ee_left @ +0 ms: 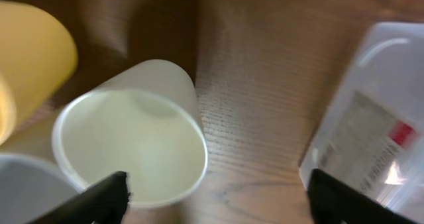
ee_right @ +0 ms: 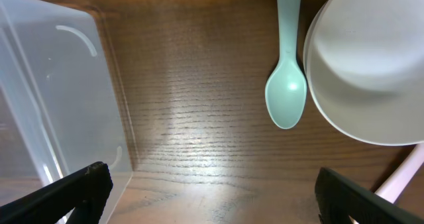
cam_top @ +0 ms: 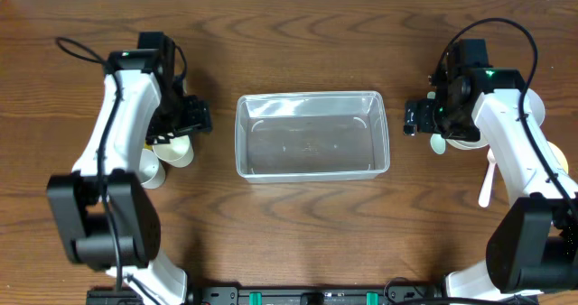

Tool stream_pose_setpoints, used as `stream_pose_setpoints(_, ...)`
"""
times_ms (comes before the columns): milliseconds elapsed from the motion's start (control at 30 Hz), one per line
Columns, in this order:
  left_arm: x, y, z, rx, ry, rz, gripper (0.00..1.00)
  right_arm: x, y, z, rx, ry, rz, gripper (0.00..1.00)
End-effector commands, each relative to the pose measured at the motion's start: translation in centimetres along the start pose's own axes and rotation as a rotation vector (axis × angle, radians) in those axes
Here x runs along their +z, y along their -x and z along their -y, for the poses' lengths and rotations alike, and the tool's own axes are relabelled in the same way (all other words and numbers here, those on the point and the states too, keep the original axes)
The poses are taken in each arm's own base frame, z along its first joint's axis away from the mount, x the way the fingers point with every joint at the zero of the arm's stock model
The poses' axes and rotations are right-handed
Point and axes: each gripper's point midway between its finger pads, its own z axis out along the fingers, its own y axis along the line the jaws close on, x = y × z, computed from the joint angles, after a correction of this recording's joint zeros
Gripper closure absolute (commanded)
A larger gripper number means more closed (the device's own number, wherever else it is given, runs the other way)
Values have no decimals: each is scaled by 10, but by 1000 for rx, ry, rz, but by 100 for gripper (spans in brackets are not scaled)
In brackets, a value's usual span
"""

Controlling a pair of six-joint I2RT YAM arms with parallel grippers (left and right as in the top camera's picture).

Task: Pack container
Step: 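Reach the left gripper to the white cup and grasp it, then carry the white cup into the container's left end and release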

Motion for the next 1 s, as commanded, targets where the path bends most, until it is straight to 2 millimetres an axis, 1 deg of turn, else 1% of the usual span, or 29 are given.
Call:
stream_pose_setpoints(0, 14, 3, -4, -11, 17, -43, 32, -1, 4, 1, -8, 1, 4, 1)
stream_pose_setpoints(100, 26, 3, -5, -13, 23, -73, 52, -1, 4, 1, -9, 1, 4, 1)
stream_pose_setpoints(167, 31, 5, -5, -14, 24, -80, 60, -1, 3, 1, -9, 0, 0, 1)
stream_pose_setpoints(267, 33, 7, -4, -13, 24, -75, 68, -1, 1, 1, -8, -1, -7, 1)
stream_pose_setpoints(300, 33, 8, -4, -13, 23, -70, 72, -1, 1, 1, -8, -1, -8, 1)
stream_pose_setpoints(367, 33, 9, -4, -13, 22, -65, 87, -1, 1, 2, -8, -1, -10, 1)
stream_pose_setpoints(400, 33, 9, -4, -12, 21, -64, 92, -1, 1, 2, -8, -1, -10, 1)
stream_pose_setpoints(433, 33, 9, -4, -13, 21, -64, 94, -1, 1, 2, -8, -1, -10, 1)
stream_pose_setpoints(533, 33, 9, -4, -12, 21, -64, 94, -1, 0, 2, -8, -1, -11, 1)
stream_pose_setpoints(633, 28, 10, -1, -7, 20, -54, 94, -1, 1, 2, -8, -1, -10, 1)
stream_pose_setpoints(700, 15, 11, 5, 10, 16, -33, 94, -1, 0, 2, -8, -1, -11, 1)
stream_pose_setpoints(767, -8, 14, 16, 36, 7, 13, 94, -1, 0, 2, -8, -1, -11, 1)
stream_pose_setpoints(800, -21, 16, 22, 52, 0, 41, 94, -1, 1, 2, -8, -1, -10, 1)
stream_pose_setpoints(867, -56, 18, 39, 95, -19, 118, 94, -1, 1, 2, -8, -1, -10, 1)
stream_pose_setpoints(967, -102, 16, 69, 173, -58, 237, 94, -1, 1, 2, -8, -1, -9, 1)
